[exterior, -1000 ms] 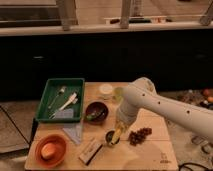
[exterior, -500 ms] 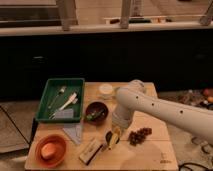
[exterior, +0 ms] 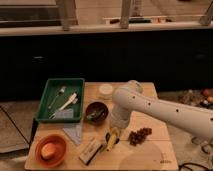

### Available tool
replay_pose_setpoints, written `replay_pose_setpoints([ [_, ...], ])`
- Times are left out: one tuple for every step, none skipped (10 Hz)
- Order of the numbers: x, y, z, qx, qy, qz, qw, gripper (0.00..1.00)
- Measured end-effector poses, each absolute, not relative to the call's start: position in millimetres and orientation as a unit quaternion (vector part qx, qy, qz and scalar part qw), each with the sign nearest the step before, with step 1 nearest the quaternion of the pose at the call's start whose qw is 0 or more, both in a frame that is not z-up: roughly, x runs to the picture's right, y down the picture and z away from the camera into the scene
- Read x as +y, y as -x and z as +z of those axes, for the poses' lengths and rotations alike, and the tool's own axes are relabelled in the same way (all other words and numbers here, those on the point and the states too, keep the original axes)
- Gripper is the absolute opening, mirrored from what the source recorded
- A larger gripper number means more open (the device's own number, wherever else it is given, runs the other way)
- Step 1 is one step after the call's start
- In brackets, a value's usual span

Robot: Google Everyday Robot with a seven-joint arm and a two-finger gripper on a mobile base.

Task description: Place banana in metal cup

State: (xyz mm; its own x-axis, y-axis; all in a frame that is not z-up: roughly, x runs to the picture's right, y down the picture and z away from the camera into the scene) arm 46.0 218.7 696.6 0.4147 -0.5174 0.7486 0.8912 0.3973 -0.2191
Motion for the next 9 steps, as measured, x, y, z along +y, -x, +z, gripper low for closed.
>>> replay_pose_setpoints([
  [219.1,-44.8,697.5,-0.300,0.314,-0.450,0.780,0.43],
  [219.6,-44.7,698.4,-0.300,0.316,-0.450,0.780,0.55],
  [220.0,-44.1,699.6,-0.300,0.317,-0.448,0.780,0.65],
  [220.2,-43.5,700.7,-0.300,0.318,-0.448,0.780,0.74],
  [220.4,-43.4,701.7,-0.299,0.318,-0.448,0.780,0.79],
  [220.9,-43.4,702.7,-0.299,0.319,-0.447,0.780,0.80],
  [221.1,-43.3,703.3,-0.298,0.320,-0.448,0.780,0.80],
  [221.0,-43.5,703.5,-0.297,0.320,-0.448,0.780,0.80],
  [221.1,-43.6,703.9,-0.296,0.320,-0.449,0.780,0.80],
])
